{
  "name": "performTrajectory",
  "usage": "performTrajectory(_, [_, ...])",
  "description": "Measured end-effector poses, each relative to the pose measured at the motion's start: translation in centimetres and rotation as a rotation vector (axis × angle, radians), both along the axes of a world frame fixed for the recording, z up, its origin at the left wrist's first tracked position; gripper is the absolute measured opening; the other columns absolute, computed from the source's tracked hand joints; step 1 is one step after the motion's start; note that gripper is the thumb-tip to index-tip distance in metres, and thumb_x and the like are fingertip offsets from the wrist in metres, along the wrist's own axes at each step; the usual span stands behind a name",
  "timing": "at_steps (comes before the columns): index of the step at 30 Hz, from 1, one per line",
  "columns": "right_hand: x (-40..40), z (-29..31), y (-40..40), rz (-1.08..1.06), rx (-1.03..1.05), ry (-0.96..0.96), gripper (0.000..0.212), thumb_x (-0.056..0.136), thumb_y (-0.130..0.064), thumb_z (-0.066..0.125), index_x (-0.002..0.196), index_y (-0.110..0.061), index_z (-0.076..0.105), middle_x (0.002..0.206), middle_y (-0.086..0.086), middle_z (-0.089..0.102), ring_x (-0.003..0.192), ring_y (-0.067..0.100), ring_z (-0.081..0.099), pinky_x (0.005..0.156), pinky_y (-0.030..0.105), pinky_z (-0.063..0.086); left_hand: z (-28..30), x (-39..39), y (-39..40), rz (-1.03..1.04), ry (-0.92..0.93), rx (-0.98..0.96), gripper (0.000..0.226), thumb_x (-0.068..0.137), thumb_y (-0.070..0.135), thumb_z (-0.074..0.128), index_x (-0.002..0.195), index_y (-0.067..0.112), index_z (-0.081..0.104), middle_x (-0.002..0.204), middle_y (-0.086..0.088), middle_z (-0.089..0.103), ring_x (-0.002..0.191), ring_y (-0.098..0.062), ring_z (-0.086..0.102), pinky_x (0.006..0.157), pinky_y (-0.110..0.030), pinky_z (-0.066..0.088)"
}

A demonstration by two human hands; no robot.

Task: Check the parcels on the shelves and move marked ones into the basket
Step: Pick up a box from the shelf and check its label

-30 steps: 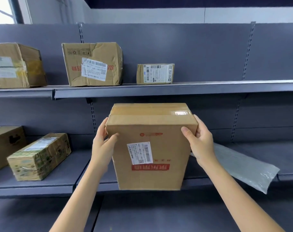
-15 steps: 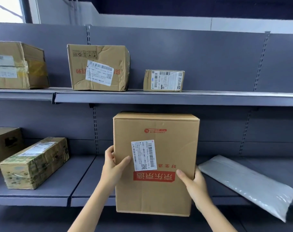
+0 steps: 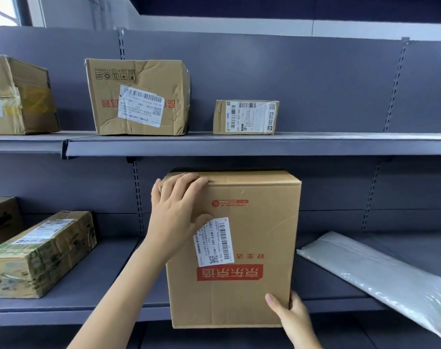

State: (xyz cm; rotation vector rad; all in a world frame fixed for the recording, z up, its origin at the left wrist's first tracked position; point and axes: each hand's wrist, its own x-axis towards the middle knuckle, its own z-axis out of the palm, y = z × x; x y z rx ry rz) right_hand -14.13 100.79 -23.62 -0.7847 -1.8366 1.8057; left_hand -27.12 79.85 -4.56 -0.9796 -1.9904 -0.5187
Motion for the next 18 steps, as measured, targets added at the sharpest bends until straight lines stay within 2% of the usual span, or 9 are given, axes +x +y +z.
performTrajectory(3, [0.0,-2.5,-1.1,-0.045,-0.281,0.047,0.042,0.063,-0.013,0.079,0.098,0.0,0.061,0.107,0.023,0.066,0.101,0.038,0.06,0.097,0.044,0.044,-0.1,-0.1,-0.3,-0.021,0.007,0.008,0.063,0.071,0.05,0.052,0.127,0.025,0.039,0.128,-0.002,0.052,0.119,-0.022,0.034,0.104,-0.057,0.025])
performTrajectory(5, [0.0,-2.8,-2.1,-0.022,-0.505,0.137,0.042,0.064,-0.003,0.078,0.1,0.005,0.059,0.107,0.027,0.064,0.11,0.043,0.055,0.105,0.047,0.037,-0.1,-0.1,-0.5,-0.036,-0.016,0.009,0.063,0.071,0.051,0.049,0.128,0.025,0.039,0.128,-0.001,0.051,0.12,-0.022,0.034,0.105,-0.057,0.025])
performTrajectory(8, [-0.3,-2.3,-2.6,0.019,-0.661,0.281,0.08,0.035,-0.007,0.093,0.106,0.006,0.057,0.087,0.022,0.071,0.09,0.034,0.062,0.087,0.041,0.051,0.0,-0.4,-1.5,-0.028,-0.049,0.065,0.064,0.07,0.046,0.058,0.128,0.024,0.04,0.129,-0.001,0.05,0.121,-0.021,0.032,0.104,-0.053,0.025])
performTrajectory(10, [-0.6,-1.4,-2.5,0.007,-0.661,0.358,0.085,0.032,-0.01,0.093,0.106,0.008,0.055,0.087,0.023,0.07,0.087,0.034,0.062,0.081,0.038,0.054,0.0,-0.6,-3.2,-0.038,-0.109,0.171,0.066,0.068,0.036,0.068,0.128,0.021,0.044,0.13,0.0,0.048,0.123,-0.021,0.03,0.105,-0.049,0.026])
performTrajectory(13, [-0.9,-1.3,-2.5,-0.032,-0.654,0.41,0.064,0.058,-0.002,0.073,0.117,0.012,0.05,0.087,0.028,0.062,0.076,0.036,0.057,0.096,0.048,0.046,-0.6,-0.1,-5.4,-0.105,-0.227,0.333,0.06,0.069,0.011,0.079,0.124,0.015,0.053,0.128,0.006,0.042,0.124,-0.021,0.028,0.105,-0.039,0.025])
performTrajectory(14, [-1.0,-1.3,-2.8,-0.048,-0.67,0.426,0.061,0.061,-0.003,0.067,0.118,0.011,0.05,0.078,0.026,0.06,0.066,0.035,0.055,0.091,0.046,0.05,-0.9,0.3,-5.7,-0.101,-0.224,0.341,0.059,0.069,0.007,0.078,0.123,0.014,0.055,0.129,0.005,0.043,0.126,-0.021,0.027,0.104,-0.037,0.024])
performTrajectory(16, [-1.0,-1.1,-3.5,-0.042,-0.69,0.458,0.058,0.061,-0.006,0.066,0.117,0.005,0.053,0.067,0.021,0.065,0.056,0.03,0.056,0.072,0.033,0.057,-1.1,0.8,-5.9,-0.077,-0.213,0.355,0.062,0.07,0.007,0.077,0.126,0.013,0.052,0.131,0.004,0.043,0.126,-0.018,0.027,0.106,-0.041,0.026])
performTrajectory(17, [-1.1,-0.9,-3.7,-0.049,-0.709,0.464,0.054,0.067,-0.004,0.066,0.118,0.004,0.053,0.067,0.017,0.068,0.058,0.028,0.057,0.079,0.036,0.055,-0.9,0.9,-5.8,-0.067,-0.226,0.37,0.064,0.071,0.007,0.076,0.129,0.013,0.05,0.128,0.007,0.043,0.124,-0.016,0.027,0.106,-0.043,0.027])
performTrajectory(18, [-1.2,-0.8,-3.8,-0.068,-0.735,0.465,0.047,0.076,0.0,0.061,0.121,0.004,0.051,0.07,0.015,0.07,0.066,0.028,0.057,0.093,0.041,0.048,-0.7,0.9,-5.7,-0.056,-0.236,0.378,0.065,0.071,0.007,0.076,0.13,0.014,0.048,0.126,0.008,0.043,0.122,-0.014,0.027,0.106,-0.043,0.027])
